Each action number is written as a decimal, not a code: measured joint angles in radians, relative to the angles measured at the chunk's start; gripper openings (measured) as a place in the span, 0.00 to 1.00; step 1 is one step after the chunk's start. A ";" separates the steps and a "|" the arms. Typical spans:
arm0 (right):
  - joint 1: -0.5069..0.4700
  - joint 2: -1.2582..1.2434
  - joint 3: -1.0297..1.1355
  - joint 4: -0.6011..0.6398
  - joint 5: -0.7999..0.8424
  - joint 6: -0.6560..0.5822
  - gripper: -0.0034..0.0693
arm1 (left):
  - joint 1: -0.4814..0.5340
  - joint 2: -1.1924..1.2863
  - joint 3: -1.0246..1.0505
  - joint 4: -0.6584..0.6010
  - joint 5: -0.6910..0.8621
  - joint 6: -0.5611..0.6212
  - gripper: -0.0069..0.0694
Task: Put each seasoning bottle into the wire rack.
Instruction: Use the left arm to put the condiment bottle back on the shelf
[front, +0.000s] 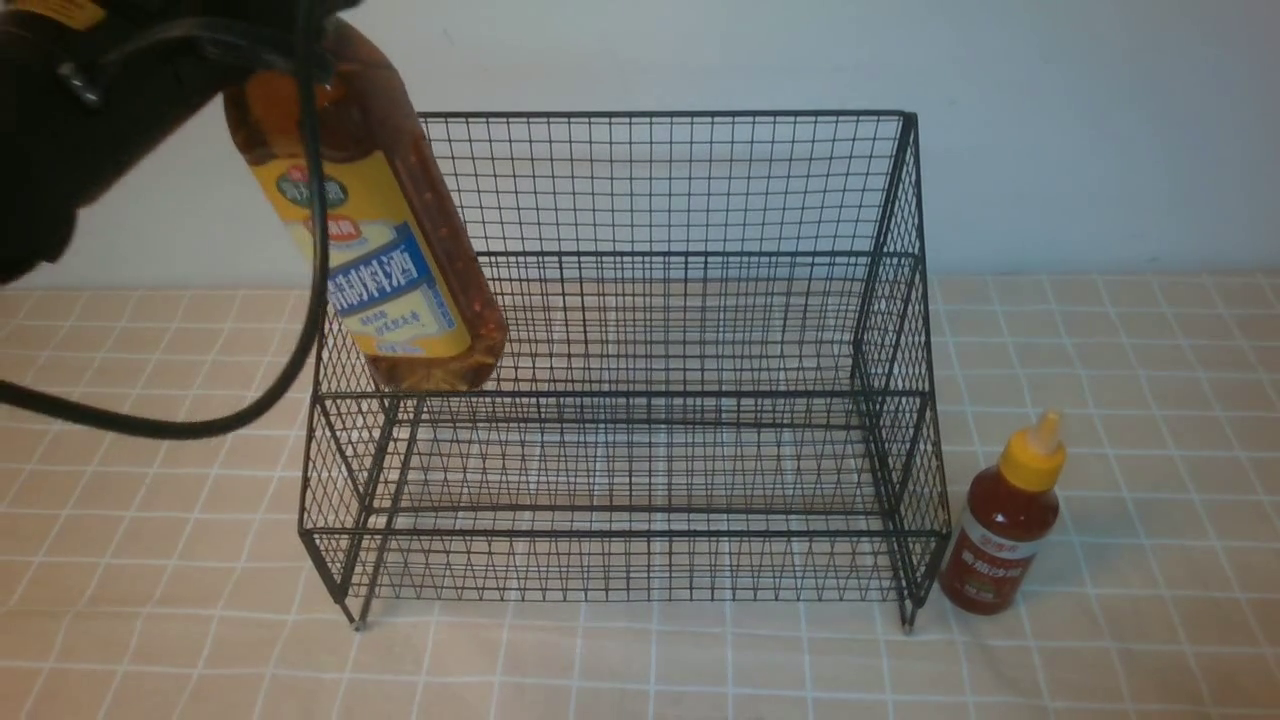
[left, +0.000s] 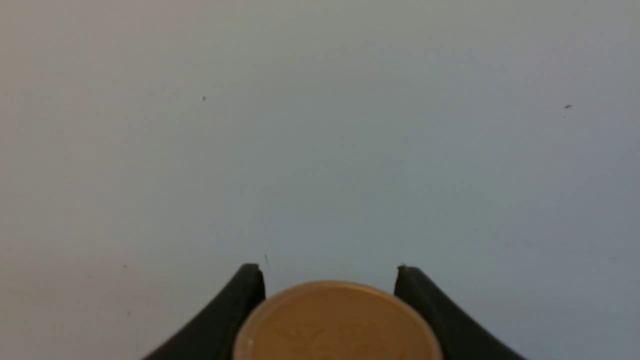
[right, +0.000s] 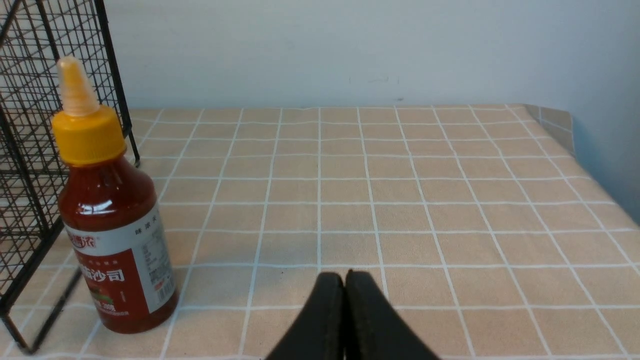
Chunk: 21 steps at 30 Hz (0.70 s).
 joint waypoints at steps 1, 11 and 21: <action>0.000 0.000 0.000 0.000 0.000 0.000 0.03 | 0.000 0.008 0.000 0.000 0.000 0.002 0.48; 0.000 0.000 0.000 0.000 0.000 0.000 0.03 | 0.000 0.053 0.000 0.005 0.152 0.020 0.48; 0.000 0.000 0.000 0.000 0.000 0.000 0.03 | -0.001 0.105 -0.011 0.000 0.328 0.120 0.48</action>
